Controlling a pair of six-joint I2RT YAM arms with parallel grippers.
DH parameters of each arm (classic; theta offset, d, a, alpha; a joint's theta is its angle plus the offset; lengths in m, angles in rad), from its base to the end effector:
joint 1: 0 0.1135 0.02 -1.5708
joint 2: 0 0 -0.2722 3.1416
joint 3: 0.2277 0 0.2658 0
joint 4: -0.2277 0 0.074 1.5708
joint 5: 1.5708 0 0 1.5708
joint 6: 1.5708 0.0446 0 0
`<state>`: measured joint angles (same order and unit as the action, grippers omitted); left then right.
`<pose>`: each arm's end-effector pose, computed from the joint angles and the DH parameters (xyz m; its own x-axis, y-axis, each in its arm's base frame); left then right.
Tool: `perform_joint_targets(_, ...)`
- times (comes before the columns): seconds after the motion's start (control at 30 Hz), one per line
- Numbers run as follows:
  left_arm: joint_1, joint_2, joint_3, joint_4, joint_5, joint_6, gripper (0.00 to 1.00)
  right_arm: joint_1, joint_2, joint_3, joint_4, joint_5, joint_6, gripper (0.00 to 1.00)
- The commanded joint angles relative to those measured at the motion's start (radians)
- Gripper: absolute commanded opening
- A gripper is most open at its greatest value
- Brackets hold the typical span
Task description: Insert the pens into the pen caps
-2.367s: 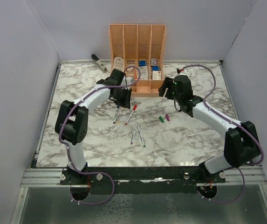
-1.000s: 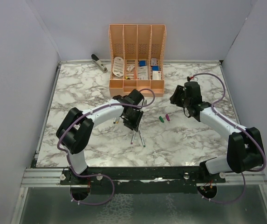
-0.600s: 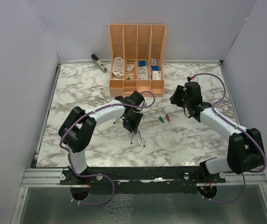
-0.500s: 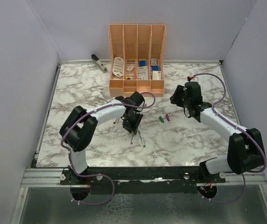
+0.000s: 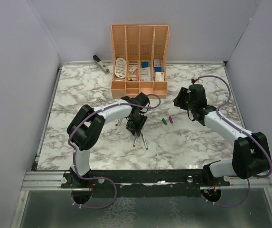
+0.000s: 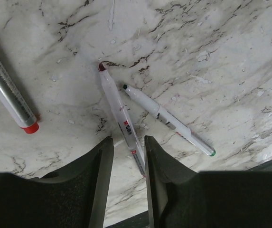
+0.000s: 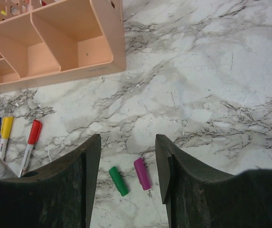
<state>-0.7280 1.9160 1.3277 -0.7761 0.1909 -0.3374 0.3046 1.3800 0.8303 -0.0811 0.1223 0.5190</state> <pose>0.2817 -0.2625 0.1606 -0.9153 0.3805 -0.1319 0.4020 0.8828 -0.2431 0.3031 0.0896 0.2269 -0.5896 0.3307 -0.7369 0.1022 0.9355 0.3381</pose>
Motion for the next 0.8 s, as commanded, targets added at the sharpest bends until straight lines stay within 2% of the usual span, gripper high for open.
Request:
perform_joint_targets(0.0, -0.005, 0.035, 0.022, -0.023, -0.019, 0.015, 0.36, 0.001, -0.024, -0.003, 0.033, 0.031, 0.004, 0.50)
perform_joint_targets(0.17, -0.005, 0.053, 0.021, -0.056, -0.033, 0.023, 0.36, 0.001, -0.020, 0.001, 0.035, 0.040, 0.002, 0.50)
perform_joint_targets(0.47, -0.003, 0.090, 0.022, -0.137, -0.150, 0.055, 0.33, 0.001, -0.005, 0.010, 0.038, 0.036, 0.005, 0.50)
perform_joint_targets(0.77, -0.003, 0.118, 0.007, -0.136, -0.234, 0.067, 0.29, 0.000, 0.000, 0.019, 0.039, 0.019, 0.008, 0.50)
